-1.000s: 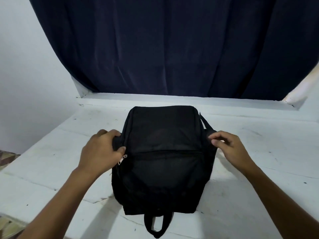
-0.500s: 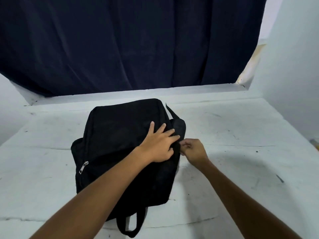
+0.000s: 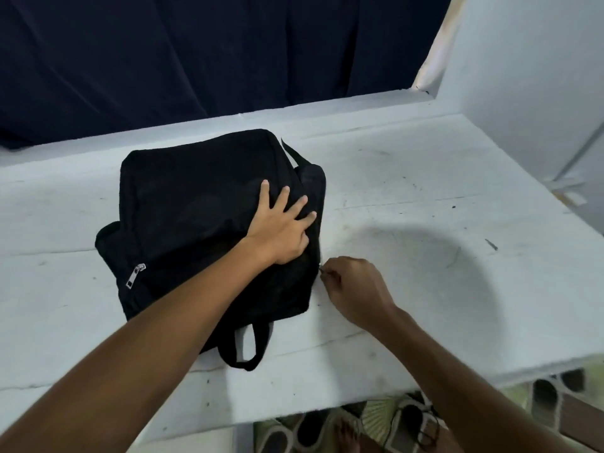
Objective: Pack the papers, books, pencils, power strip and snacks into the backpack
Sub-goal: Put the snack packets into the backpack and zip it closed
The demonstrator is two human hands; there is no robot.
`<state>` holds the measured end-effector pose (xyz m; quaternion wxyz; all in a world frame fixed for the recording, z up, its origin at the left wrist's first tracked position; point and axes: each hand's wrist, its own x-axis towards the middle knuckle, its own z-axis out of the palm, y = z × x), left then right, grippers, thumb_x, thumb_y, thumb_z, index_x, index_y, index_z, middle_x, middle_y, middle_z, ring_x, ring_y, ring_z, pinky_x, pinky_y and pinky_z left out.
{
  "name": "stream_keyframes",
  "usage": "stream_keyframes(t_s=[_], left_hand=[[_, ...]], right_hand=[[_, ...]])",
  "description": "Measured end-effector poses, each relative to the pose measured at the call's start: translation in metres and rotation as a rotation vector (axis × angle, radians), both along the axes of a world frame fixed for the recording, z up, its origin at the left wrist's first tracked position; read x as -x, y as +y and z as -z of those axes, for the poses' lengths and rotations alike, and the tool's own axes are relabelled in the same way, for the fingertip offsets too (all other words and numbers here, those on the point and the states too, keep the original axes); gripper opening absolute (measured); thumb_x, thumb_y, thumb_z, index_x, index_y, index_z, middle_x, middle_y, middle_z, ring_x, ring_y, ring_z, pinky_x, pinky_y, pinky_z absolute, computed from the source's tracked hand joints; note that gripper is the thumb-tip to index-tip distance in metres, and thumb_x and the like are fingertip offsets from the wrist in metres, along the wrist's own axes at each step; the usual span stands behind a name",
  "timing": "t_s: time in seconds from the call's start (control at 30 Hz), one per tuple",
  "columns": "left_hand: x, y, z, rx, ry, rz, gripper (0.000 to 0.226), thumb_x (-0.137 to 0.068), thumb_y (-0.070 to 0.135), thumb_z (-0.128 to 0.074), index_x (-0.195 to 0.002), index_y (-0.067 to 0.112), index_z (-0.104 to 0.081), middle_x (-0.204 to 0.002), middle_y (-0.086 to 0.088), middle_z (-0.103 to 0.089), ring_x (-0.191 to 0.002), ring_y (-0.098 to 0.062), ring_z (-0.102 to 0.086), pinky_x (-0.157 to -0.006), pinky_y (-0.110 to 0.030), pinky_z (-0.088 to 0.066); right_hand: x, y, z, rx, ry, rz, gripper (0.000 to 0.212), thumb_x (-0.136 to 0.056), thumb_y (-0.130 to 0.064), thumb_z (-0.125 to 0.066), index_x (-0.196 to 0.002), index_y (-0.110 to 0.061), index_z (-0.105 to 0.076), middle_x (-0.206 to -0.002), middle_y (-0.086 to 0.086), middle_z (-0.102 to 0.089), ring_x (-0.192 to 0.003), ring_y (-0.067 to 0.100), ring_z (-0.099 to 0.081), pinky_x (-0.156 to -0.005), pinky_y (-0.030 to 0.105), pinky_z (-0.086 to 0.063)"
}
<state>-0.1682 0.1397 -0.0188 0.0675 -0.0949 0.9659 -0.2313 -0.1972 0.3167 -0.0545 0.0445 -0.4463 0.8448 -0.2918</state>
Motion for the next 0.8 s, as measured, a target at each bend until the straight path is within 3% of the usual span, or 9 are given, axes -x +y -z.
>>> stream_keyframes(t_s=[0.1,0.23,0.4,0.47,0.53,0.63,0.73,0.8], left_hand=[[-0.003,0.002,0.006,0.033,0.006,0.004,0.055,-0.099,0.045,-0.019,-0.153,0.032,-0.020,-0.163,-0.003,-0.010,-0.147,-0.040,-0.003,-0.108,-0.072,0.003],[-0.007,0.006,0.013,0.068,0.011,0.001,0.055,-0.100,0.045,-0.021,-0.152,0.031,-0.019,-0.163,-0.004,-0.009,-0.147,-0.043,-0.001,-0.106,-0.075,0.006],[-0.014,0.010,0.022,0.129,0.000,0.006,0.057,-0.100,0.046,-0.026,-0.154,0.029,-0.012,-0.163,-0.006,-0.002,-0.146,-0.044,0.004,-0.105,-0.077,0.006],[-0.017,0.009,0.019,0.109,-0.006,0.011,0.056,-0.100,0.045,-0.025,-0.153,0.029,-0.013,-0.163,-0.006,-0.003,-0.146,-0.044,0.003,-0.105,-0.077,0.006],[-0.019,0.010,0.012,0.003,0.011,0.035,0.054,-0.100,0.039,-0.027,-0.153,0.032,-0.017,-0.163,-0.008,-0.006,-0.147,-0.041,-0.002,-0.106,-0.075,0.006],[-0.034,0.016,0.001,-0.376,0.050,0.159,0.050,-0.098,0.023,-0.036,-0.147,0.035,-0.035,-0.159,-0.002,-0.025,-0.148,-0.031,-0.010,-0.113,-0.067,0.003],[-0.067,0.026,0.001,-0.612,0.127,0.307,0.042,-0.097,0.013,-0.042,-0.135,0.025,-0.055,-0.151,0.001,-0.041,-0.147,-0.020,-0.020,-0.119,-0.054,-0.010],[-0.087,0.027,0.006,-0.681,0.158,0.321,0.042,-0.097,0.010,-0.042,-0.135,0.022,-0.056,-0.153,0.001,-0.038,-0.147,-0.017,-0.020,-0.119,-0.044,-0.021]], right_hand=[[-0.038,0.007,0.000,0.029,0.000,0.054,0.021,-0.089,-0.010,-0.052,-0.070,-0.008,-0.062,-0.068,0.007,-0.063,-0.057,0.024,-0.052,-0.055,0.028,-0.032],[-0.074,0.007,-0.001,0.044,-0.009,0.187,0.022,-0.093,-0.012,-0.047,-0.085,-0.007,-0.066,-0.076,0.007,-0.065,-0.062,0.024,-0.052,-0.056,0.028,-0.030],[-0.101,-0.004,-0.010,0.033,-0.037,0.245,0.020,-0.089,-0.010,-0.044,-0.074,-0.010,-0.056,-0.069,0.003,-0.056,-0.062,0.025,-0.052,-0.056,0.031,-0.035],[-0.097,0.001,-0.010,0.046,-0.107,0.277,0.023,-0.089,-0.009,-0.046,-0.073,-0.012,-0.062,-0.065,0.002,-0.058,-0.059,0.024,-0.054,-0.052,0.029,-0.035],[-0.088,0.012,-0.008,0.097,-0.188,0.310,0.023,-0.088,-0.008,-0.051,-0.077,-0.010,-0.071,-0.062,0.003,-0.064,-0.058,0.024,-0.058,-0.049,0.027,-0.040],[-0.081,0.019,-0.007,0.162,-0.197,0.321,0.020,-0.085,-0.007,-0.057,-0.076,-0.009,-0.075,-0.060,0.002,-0.066,-0.057,0.022,-0.060,-0.055,0.030,-0.047],[-0.082,0.016,-0.007,0.187,-0.118,0.304,0.019,-0.086,-0.009,-0.058,-0.075,-0.010,-0.073,-0.056,-0.001,-0.059,-0.051,0.016,-0.048,-0.055,0.029,-0.041],[-0.085,0.016,-0.005,0.182,-0.081,0.296,0.017,-0.087,-0.011,-0.058,-0.083,-0.011,-0.075,-0.064,0.003,-0.065,-0.057,0.019,-0.053,-0.058,0.029,-0.043]])
